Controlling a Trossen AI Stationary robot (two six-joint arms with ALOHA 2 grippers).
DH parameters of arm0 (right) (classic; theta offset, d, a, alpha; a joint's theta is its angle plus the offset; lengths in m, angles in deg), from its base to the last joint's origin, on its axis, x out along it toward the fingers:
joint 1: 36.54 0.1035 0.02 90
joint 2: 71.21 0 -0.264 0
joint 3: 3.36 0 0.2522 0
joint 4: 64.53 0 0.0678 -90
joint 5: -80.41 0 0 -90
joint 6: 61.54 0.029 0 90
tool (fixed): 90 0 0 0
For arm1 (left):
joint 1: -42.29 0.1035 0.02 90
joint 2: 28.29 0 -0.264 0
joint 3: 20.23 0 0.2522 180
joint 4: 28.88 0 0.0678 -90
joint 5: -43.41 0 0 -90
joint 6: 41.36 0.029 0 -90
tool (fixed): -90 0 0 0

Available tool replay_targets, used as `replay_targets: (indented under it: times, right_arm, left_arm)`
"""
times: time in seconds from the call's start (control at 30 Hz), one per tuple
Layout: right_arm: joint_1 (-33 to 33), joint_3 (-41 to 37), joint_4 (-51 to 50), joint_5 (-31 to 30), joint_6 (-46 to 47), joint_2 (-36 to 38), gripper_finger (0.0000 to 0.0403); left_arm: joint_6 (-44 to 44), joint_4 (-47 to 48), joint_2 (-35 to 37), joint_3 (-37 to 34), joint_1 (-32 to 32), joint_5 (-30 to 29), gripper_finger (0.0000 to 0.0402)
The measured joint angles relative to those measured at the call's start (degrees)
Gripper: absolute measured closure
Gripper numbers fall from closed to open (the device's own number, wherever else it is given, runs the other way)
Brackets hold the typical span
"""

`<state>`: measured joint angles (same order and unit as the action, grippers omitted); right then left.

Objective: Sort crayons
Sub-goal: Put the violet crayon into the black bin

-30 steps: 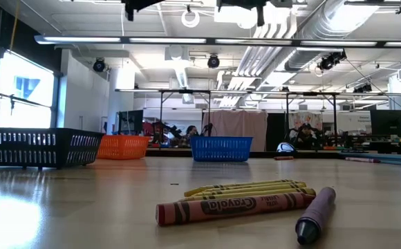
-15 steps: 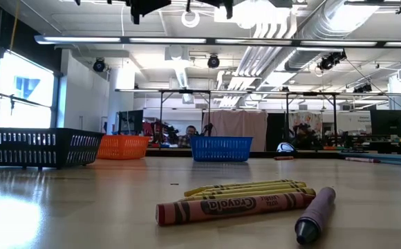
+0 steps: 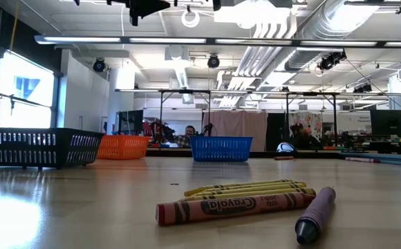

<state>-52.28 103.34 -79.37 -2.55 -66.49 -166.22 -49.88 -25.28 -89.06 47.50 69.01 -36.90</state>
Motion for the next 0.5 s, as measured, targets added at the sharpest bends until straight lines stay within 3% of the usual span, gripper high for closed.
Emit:
replay_targets:
  times: [0.5]
  right_arm:
    - [0.6,0.0,2.9,-0.2,-0.4,-1.4,0.0394]
  left_arm:
    - [-2.3,0.0,-2.3,0.0,-0.2,1.8,0.0184]
